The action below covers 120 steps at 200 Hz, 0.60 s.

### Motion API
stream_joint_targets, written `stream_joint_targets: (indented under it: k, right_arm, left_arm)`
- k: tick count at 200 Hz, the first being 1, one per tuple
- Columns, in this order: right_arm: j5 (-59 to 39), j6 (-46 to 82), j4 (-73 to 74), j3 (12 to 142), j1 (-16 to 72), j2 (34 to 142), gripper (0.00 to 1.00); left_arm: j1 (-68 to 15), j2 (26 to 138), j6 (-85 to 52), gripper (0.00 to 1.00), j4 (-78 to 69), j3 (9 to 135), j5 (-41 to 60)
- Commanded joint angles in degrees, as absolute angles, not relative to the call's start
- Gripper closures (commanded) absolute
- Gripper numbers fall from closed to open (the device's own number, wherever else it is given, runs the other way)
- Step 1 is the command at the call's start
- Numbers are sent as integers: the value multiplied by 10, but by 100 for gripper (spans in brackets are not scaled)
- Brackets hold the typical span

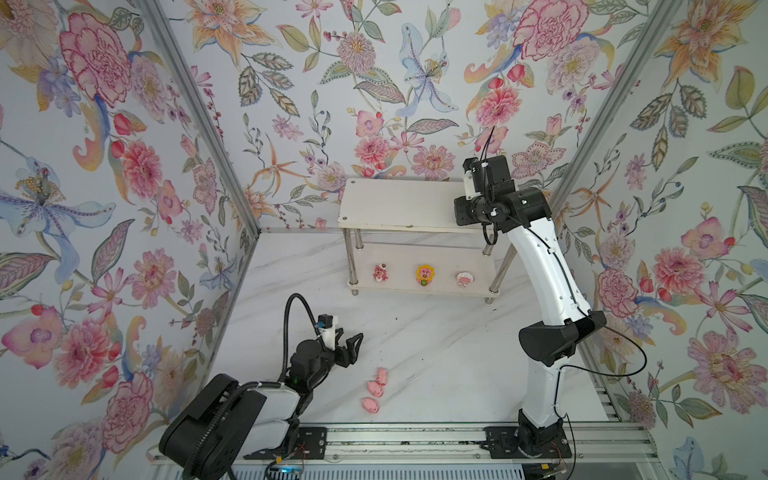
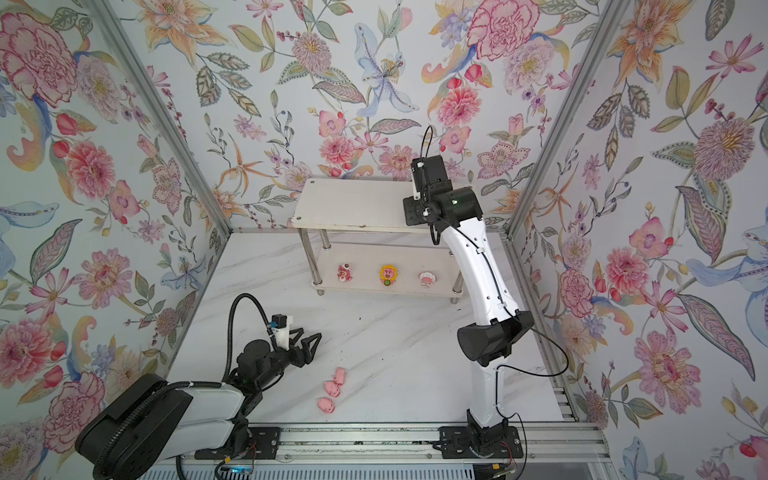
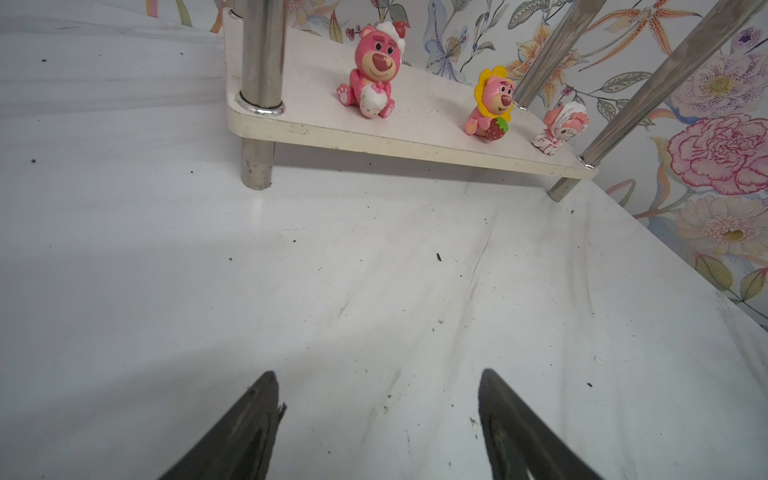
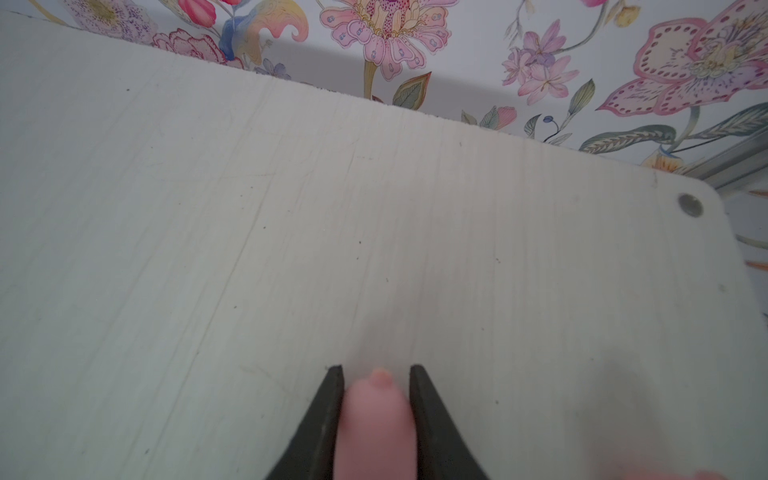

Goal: Place and organize the plastic toys onto the shelf
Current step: 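Lower the pig onto the upper shelf beside the first pig, then release the pig and swing the right gripper down to the table pigs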

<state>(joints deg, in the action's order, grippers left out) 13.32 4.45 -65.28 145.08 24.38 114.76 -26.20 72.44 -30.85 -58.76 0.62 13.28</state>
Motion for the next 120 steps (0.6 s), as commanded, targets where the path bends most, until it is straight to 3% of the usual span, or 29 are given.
stream_joint_targets:
  k: [1,29,120]
  right_arm:
    - [136,51,-657,1456,242,1162,56]
    - [137,51,-657,1456,244,1156,43]
    - [207,36,-657,1411,288,1051,24]
  left_arm:
    - [-256,725,-303,23,-604,12,139]
    - [-256,726,-304,23,-605,12,140]
    - [-256,730,-311,23,-612,12,149]
